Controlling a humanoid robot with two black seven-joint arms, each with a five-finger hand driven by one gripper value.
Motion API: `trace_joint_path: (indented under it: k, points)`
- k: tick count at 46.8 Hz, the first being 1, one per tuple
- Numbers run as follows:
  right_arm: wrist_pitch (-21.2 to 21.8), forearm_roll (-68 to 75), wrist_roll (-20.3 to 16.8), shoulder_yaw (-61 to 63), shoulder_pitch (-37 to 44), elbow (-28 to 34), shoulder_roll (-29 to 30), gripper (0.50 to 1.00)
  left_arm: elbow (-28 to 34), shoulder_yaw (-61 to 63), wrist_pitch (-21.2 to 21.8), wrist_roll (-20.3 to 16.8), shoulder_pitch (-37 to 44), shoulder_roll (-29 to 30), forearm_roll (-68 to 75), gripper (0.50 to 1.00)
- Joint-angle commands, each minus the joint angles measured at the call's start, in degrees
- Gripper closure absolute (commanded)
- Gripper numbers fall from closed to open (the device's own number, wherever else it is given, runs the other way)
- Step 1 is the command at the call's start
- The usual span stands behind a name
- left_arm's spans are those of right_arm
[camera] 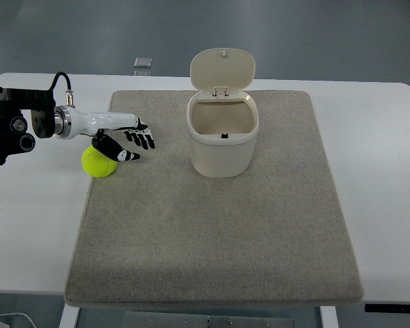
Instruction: Put tennis ball into box with left hand
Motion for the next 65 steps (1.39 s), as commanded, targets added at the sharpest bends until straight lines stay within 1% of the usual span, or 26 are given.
trace_joint_path:
  k: [1, 15, 22, 32, 43, 52, 65]
  points:
    - [0.0, 0.0, 0.0, 0.0, 0.0, 0.0, 0.0, 0.562, 0.2, -0.2, 0.0, 0.0, 0.0, -0.1, 0.0, 0.506]
    - [0.0, 0.0, 0.0, 0.0, 0.0, 0.0, 0.0, 0.562, 1.1, -0.2, 0.0, 0.1, 0.0, 0.3, -1.8, 0.504]
    - [0.0, 0.0, 0.0, 0.0, 0.0, 0.0, 0.0, 0.562, 1.3, -0.3, 0.8, 0.1, 0.0, 0.3, -2.4, 0.504]
    - [0.0, 0.0, 0.0, 0.0, 0.0, 0.0, 0.0, 0.562, -1.9, -0.3, 0.0, 0.2, -0.6, 0.8, -4.7, 0.504]
    - [0.0, 0.0, 0.0, 0.0, 0.0, 0.0, 0.0, 0.562, -2.3, 0.6, -0.7, 0.2, -0.7, 1.5, -4.7, 0.506]
    - [0.0, 0.0, -0.1, 0.0, 0.0, 0.0, 0.0, 0.562, -2.4, 3.7, -1.1, 0.2, -2.3, 2.4, -4.6, 0.506]
    - [0.0, 0.1, 0.0, 0.0, 0.0, 0.0, 0.0, 0.562, -2.8, 4.1, -1.5, 0.2, -2.6, 3.5, -4.6, 0.506]
